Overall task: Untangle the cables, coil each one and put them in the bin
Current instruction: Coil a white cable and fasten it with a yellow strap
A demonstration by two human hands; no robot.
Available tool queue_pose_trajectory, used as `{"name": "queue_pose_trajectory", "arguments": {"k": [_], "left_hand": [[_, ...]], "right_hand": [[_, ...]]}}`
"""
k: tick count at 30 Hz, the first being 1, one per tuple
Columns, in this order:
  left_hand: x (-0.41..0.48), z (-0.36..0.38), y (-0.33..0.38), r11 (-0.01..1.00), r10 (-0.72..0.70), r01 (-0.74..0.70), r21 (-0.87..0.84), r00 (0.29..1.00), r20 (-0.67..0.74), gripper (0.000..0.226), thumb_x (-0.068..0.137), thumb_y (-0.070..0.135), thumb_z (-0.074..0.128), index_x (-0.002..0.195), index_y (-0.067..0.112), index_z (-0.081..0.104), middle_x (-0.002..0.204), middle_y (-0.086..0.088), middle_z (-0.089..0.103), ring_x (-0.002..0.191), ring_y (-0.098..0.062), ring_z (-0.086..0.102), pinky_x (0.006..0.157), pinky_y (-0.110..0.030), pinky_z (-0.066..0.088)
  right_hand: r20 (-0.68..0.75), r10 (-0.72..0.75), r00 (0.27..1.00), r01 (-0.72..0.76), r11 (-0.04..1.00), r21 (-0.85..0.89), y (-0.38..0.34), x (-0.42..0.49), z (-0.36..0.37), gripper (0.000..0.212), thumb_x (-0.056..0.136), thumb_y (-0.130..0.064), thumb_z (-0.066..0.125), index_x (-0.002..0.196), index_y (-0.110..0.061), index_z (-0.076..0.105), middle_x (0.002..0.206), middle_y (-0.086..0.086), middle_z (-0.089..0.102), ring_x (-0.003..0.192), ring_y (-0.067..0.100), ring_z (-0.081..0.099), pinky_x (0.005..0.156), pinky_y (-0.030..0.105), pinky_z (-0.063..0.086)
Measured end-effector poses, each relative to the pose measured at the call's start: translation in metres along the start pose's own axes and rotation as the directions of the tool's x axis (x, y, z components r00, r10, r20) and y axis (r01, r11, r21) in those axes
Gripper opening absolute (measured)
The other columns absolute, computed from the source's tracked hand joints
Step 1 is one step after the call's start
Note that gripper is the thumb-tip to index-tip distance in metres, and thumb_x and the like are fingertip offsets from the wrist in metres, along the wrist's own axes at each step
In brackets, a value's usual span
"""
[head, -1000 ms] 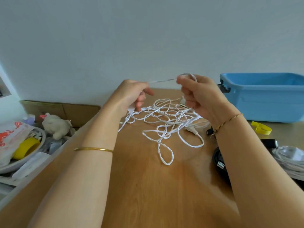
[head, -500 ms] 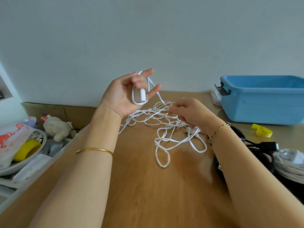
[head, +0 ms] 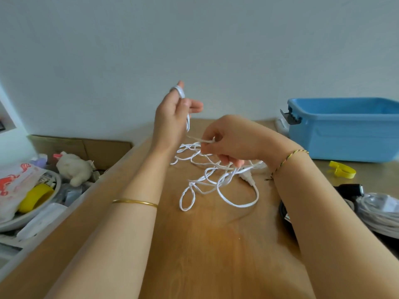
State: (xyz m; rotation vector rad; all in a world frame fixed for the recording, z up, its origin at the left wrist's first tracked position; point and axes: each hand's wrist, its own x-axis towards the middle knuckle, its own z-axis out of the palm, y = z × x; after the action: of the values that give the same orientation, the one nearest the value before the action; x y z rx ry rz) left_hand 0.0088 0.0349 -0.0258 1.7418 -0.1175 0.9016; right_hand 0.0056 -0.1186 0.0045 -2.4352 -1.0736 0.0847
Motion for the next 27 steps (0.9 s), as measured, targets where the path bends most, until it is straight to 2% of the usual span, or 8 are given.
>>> {"name": "queue_pose_trajectory", "arguments": {"k": [3, 7, 11, 15, 19, 23, 25, 27], "left_hand": [[-0.003, 0.005, 0.004, 0.954, 0.069, -0.111, 0.277, 0.985, 0.156, 0.029, 0.097, 0.007, 0.04, 0.117, 0.007, 0.059, 0.084, 0.025, 0.056, 0.076, 0.014, 0.056, 0.075, -0.011, 0.043], [-0.006, 0.008, 0.014, 0.924, -0.049, -0.106, 0.368, 0.921, 0.387, 0.02, 0.099, 0.006, 0.037, 0.098, 0.014, 0.055, 0.073, -0.002, 0.059, 0.059, -0.01, 0.052, 0.067, -0.025, 0.045], [-0.005, 0.006, 0.02, 0.947, -0.198, 0.056, 0.317, 0.878, 0.436, 0.026, 0.102, 0.018, 0.04, 0.098, 0.002, 0.06, 0.057, 0.001, 0.051, 0.044, -0.015, 0.043, 0.05, -0.027, 0.04], [-0.01, 0.005, 0.03, 0.961, -0.276, 0.191, 0.202, 0.741, 0.612, 0.036, 0.099, 0.034, 0.048, 0.103, 0.003, 0.066, 0.047, 0.008, 0.036, 0.043, -0.012, 0.036, 0.043, -0.021, 0.036], [-0.004, -0.003, 0.029, 0.918, -0.275, 0.389, -0.082, 0.771, 0.574, 0.032, 0.102, 0.025, 0.042, 0.099, 0.002, 0.064, 0.044, 0.01, 0.028, 0.037, -0.006, 0.029, 0.04, -0.019, 0.034], [0.004, -0.012, 0.029, 0.692, -0.344, 0.578, -0.433, 0.79, 0.507, 0.036, 0.103, 0.026, 0.033, 0.089, 0.006, 0.059, 0.036, 0.008, 0.025, 0.031, -0.003, 0.026, 0.037, -0.013, 0.03], [0.006, -0.013, 0.034, 0.581, -0.343, 0.58, -0.571, 0.811, 0.475, 0.036, 0.103, 0.028, 0.033, 0.086, 0.008, 0.058, 0.035, 0.006, 0.026, 0.029, -0.005, 0.027, 0.036, -0.012, 0.028], [0.01, -0.018, 0.039, 0.484, -0.32, 0.504, -0.715, 0.863, 0.392, 0.036, 0.103, 0.028, 0.032, 0.085, 0.009, 0.057, 0.034, 0.005, 0.027, 0.029, -0.006, 0.028, 0.036, -0.012, 0.028]], "right_hand": [[-0.288, -0.017, 0.958, 0.007, 0.999, -0.035, 0.004, 0.003, -0.006, 0.01, 0.083, -0.02, 0.062, 0.084, -0.016, 0.071, 0.053, -0.005, 0.057, 0.048, 0.006, 0.053, 0.053, 0.02, 0.047], [-0.56, 0.041, 0.827, -0.088, 0.994, -0.058, 0.017, 0.004, -0.01, 0.005, 0.081, -0.023, 0.065, 0.085, -0.024, 0.069, 0.074, -0.006, 0.058, 0.074, 0.016, 0.056, 0.064, 0.029, 0.044], [-0.664, 0.089, 0.742, -0.134, 0.991, -0.018, 0.035, 0.002, -0.015, 0.006, 0.079, -0.019, 0.068, 0.085, -0.021, 0.071, 0.084, -0.002, 0.066, 0.086, 0.022, 0.061, 0.076, 0.039, 0.051], [-0.724, 0.091, 0.683, -0.18, 0.983, -0.047, 0.044, 0.003, -0.014, 0.016, 0.08, -0.028, 0.071, 0.094, -0.021, 0.073, 0.107, 0.002, 0.062, 0.108, 0.025, 0.049, 0.085, 0.035, 0.042], [-0.697, 0.107, 0.709, -0.145, 0.989, 0.005, 0.048, 0.003, -0.013, 0.021, 0.083, -0.024, 0.07, 0.103, -0.02, 0.073, 0.102, 0.002, 0.059, 0.094, 0.021, 0.056, 0.082, 0.032, 0.045], [-0.598, 0.245, 0.763, -0.002, 0.926, 0.376, 0.047, 0.004, -0.006, 0.016, 0.086, -0.006, 0.064, 0.101, -0.008, 0.072, 0.069, 0.0, 0.064, 0.047, 0.002, 0.058, 0.059, 0.018, 0.055], [-0.55, 0.342, 0.762, -0.038, 0.871, 0.489, 0.052, 0.005, 0.0, 0.013, 0.089, -0.003, 0.06, 0.097, -0.001, 0.07, 0.07, 0.012, 0.068, 0.05, 0.009, 0.064, 0.062, 0.028, 0.059], [-0.531, 0.412, 0.74, -0.189, 0.886, 0.424, 0.066, 0.009, 0.005, 0.014, 0.09, -0.006, 0.058, 0.083, 0.001, 0.069, 0.074, 0.02, 0.069, 0.063, 0.025, 0.069, 0.07, 0.043, 0.059]]}}
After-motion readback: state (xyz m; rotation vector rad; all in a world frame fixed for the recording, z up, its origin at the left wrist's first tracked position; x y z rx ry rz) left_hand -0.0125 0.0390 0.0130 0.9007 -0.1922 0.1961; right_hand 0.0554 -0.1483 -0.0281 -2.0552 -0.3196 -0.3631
